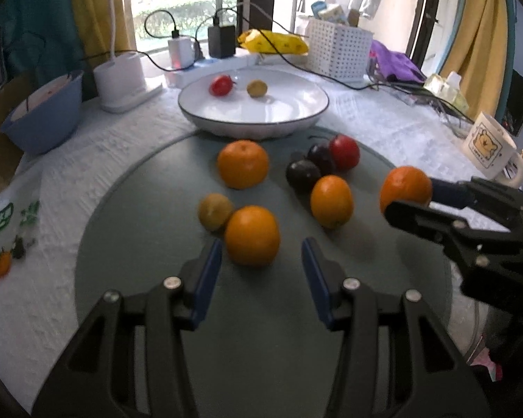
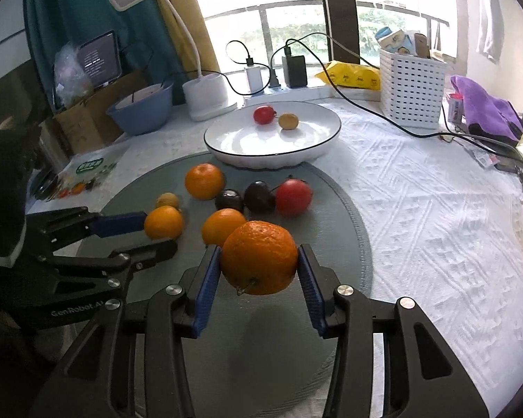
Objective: Organize fruits
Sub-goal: 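Grasp the large orange with the right tool while the left tool grasps another orange, then carry both oranges into the white plate and open both tools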
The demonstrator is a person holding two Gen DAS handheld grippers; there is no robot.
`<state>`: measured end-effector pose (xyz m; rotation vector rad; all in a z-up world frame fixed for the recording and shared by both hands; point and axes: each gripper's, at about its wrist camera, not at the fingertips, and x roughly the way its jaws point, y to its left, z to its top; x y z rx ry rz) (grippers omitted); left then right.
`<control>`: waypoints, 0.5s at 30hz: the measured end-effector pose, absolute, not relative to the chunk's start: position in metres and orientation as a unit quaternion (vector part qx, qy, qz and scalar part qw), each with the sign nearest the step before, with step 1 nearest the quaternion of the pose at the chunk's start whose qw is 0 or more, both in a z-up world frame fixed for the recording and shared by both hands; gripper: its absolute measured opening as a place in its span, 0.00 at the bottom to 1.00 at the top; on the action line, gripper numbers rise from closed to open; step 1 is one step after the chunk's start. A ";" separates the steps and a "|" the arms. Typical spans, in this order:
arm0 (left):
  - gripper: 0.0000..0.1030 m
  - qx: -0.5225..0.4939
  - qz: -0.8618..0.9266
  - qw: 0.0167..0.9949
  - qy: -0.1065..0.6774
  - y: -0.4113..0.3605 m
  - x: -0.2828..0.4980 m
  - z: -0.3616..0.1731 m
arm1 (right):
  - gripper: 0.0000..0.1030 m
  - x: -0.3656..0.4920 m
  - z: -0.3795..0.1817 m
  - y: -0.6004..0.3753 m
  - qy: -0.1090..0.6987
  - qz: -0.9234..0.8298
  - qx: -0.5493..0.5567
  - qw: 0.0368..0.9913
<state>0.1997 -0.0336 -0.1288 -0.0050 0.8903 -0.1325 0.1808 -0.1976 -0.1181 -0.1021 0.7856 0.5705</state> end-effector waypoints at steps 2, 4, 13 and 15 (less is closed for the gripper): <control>0.47 -0.003 -0.064 0.896 0.439 -0.036 0.203 -0.133 | 0.46 0.182 -0.117 -0.200 0.377 0.274 -0.049 0.884; 0.45 0.002 -0.063 0.897 0.437 -0.038 0.203 -0.133 | 0.46 0.183 -0.117 -0.203 0.377 0.271 -0.047 0.885; 0.32 0.000 -0.081 0.897 0.433 -0.039 0.201 -0.131 | 0.46 0.185 -0.115 -0.204 0.375 0.265 -0.048 0.887; 0.32 -0.002 -0.087 0.898 0.431 -0.040 0.199 -0.128 | 0.46 0.185 -0.114 -0.203 0.374 0.265 -0.050 0.887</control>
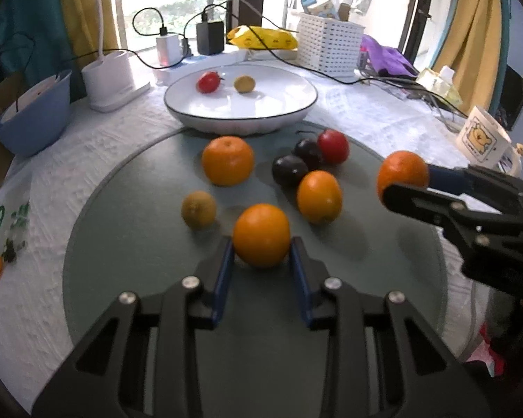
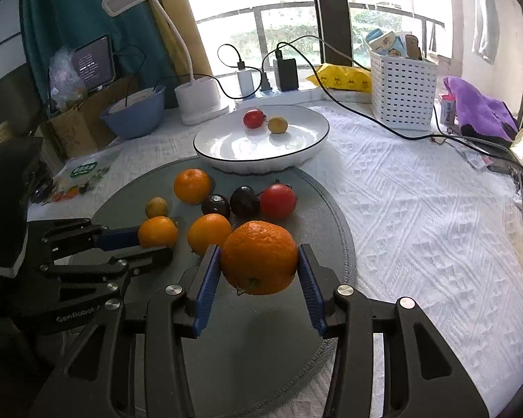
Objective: Organize fruits
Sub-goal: 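Carry both oranges into the white plate and open both tools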
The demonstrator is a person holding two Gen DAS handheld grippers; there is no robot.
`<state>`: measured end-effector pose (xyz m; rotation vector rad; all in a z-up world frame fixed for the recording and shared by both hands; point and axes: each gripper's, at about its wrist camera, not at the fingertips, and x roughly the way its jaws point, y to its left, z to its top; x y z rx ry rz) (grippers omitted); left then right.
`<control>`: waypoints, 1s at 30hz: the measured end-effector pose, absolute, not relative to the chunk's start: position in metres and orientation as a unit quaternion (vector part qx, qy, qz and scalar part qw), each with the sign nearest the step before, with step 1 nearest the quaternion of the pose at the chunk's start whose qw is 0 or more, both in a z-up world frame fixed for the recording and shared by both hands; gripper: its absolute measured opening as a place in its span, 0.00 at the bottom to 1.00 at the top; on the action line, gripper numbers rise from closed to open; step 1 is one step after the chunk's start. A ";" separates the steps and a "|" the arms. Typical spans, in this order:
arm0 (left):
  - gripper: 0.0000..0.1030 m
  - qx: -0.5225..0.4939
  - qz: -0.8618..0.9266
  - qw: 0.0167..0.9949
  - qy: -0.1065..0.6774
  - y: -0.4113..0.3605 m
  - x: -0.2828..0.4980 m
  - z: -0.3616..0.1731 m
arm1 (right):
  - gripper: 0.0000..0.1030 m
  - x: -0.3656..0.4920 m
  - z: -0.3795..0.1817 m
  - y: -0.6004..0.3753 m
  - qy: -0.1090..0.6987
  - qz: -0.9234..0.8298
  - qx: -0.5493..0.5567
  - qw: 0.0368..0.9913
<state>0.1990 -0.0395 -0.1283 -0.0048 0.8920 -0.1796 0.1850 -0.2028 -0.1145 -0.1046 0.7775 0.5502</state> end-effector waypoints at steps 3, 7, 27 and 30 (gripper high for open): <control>0.32 -0.005 -0.091 0.901 0.424 -0.040 0.196 -0.122 | 0.46 0.184 -0.113 -0.201 0.373 0.264 -0.054 0.888; 0.32 -0.005 -0.094 0.907 0.409 -0.039 0.191 -0.112 | 0.46 0.182 -0.108 -0.198 0.368 0.263 -0.060 0.890; 0.32 -0.004 -0.097 0.923 0.371 -0.028 0.203 -0.083 | 0.46 0.200 -0.091 -0.185 0.353 0.269 -0.072 0.893; 0.32 -0.004 -0.097 0.925 0.368 -0.025 0.209 -0.081 | 0.46 0.206 -0.090 -0.182 0.352 0.270 -0.073 0.893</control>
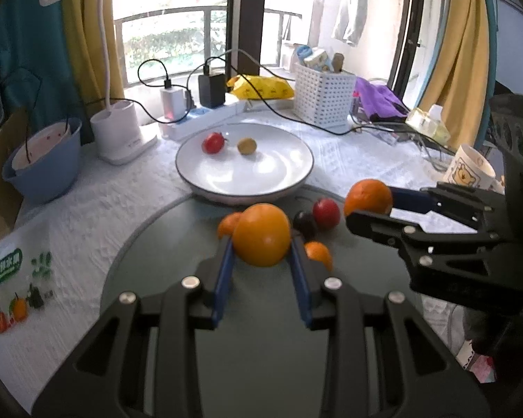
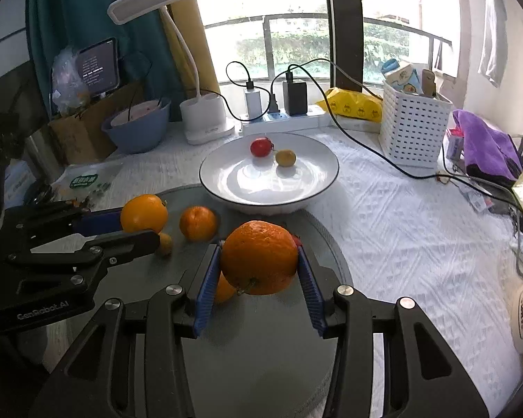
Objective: Organize fruits
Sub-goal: 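Carry both oranges into the white plate and open both tools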
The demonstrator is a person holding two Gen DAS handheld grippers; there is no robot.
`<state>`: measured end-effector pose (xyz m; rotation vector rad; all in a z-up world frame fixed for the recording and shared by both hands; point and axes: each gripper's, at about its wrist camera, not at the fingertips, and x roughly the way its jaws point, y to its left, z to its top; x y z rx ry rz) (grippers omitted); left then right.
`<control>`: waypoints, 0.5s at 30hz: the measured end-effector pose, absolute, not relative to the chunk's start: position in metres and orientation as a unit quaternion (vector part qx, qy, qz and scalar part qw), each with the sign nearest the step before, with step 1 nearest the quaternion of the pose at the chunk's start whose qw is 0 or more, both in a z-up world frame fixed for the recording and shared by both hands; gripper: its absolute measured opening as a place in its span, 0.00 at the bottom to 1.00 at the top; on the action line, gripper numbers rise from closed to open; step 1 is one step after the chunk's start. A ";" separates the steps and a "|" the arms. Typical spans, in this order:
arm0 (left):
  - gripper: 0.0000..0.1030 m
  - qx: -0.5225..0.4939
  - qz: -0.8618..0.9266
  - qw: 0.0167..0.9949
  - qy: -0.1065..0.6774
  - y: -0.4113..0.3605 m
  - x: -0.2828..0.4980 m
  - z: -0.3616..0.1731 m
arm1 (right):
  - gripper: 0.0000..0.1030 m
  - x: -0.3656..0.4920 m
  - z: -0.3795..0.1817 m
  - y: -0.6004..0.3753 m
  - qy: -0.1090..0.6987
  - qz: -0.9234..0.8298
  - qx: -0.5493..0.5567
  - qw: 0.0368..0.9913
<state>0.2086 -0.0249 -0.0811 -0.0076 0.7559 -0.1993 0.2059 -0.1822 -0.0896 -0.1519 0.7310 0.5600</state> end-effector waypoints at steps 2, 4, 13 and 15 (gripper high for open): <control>0.32 -0.003 -0.097 0.925 0.367 -0.023 0.212 -0.080 | 0.46 0.210 -0.089 -0.180 0.352 0.271 -0.073 0.893; 0.32 -0.003 -0.098 0.925 0.366 -0.021 0.217 -0.079 | 0.46 0.214 -0.088 -0.178 0.351 0.271 -0.074 0.893; 0.32 -0.004 -0.099 0.927 0.362 -0.017 0.237 -0.078 | 0.46 0.235 -0.087 -0.170 0.353 0.274 -0.077 0.891; 0.32 -0.004 -0.100 0.927 0.362 -0.016 0.240 -0.079 | 0.46 0.240 -0.088 -0.168 0.354 0.275 -0.076 0.891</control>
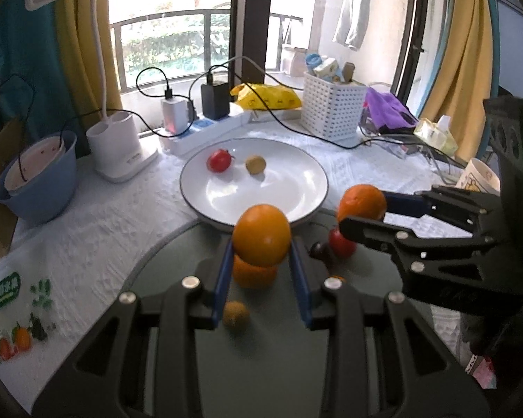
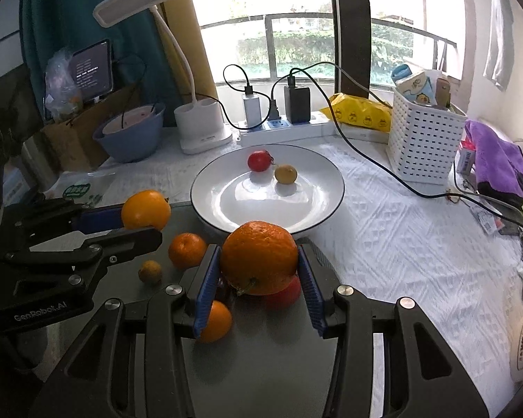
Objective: Organize fruits
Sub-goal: 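Carry both oranges into the white plate and open both tools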
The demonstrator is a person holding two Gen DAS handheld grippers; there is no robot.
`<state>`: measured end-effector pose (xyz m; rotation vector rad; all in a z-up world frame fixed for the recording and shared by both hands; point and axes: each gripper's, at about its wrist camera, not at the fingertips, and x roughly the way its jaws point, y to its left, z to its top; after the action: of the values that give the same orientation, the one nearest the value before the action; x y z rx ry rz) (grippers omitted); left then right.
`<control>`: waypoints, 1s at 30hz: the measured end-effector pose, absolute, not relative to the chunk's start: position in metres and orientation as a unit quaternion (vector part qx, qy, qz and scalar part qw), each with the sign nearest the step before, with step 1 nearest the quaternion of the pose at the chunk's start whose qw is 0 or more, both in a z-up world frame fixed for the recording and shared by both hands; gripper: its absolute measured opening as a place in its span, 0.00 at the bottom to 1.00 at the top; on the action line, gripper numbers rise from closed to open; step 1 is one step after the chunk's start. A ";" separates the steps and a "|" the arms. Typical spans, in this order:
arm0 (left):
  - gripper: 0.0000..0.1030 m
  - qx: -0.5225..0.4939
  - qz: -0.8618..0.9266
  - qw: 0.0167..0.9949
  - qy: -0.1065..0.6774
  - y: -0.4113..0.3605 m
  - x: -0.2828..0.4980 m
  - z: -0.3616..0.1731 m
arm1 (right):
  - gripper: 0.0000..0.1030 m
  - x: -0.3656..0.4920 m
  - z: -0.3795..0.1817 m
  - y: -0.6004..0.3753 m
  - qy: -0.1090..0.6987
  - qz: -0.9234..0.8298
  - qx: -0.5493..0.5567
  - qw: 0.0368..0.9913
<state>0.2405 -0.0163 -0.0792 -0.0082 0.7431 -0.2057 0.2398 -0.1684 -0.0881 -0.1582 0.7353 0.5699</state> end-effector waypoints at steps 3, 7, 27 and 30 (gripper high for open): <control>0.32 -0.005 -0.102 0.925 0.365 -0.015 0.248 -0.083 | 0.46 0.247 -0.091 -0.165 0.358 0.274 -0.077 0.889; 0.32 -0.006 -0.104 0.924 0.368 -0.014 0.258 -0.086 | 0.46 0.257 -0.095 -0.161 0.364 0.275 -0.077 0.886; 0.33 -0.016 -0.103 0.914 0.393 -0.006 0.303 -0.108 | 0.46 0.301 -0.106 -0.144 0.376 0.274 -0.078 0.882; 0.33 -0.018 -0.104 0.914 0.393 -0.005 0.302 -0.108 | 0.46 0.303 -0.107 -0.143 0.377 0.270 -0.078 0.883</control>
<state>0.3021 -0.0053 -0.1076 -0.0364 0.8088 -0.2145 0.3025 -0.1427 -0.1066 -0.1622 0.7846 0.5626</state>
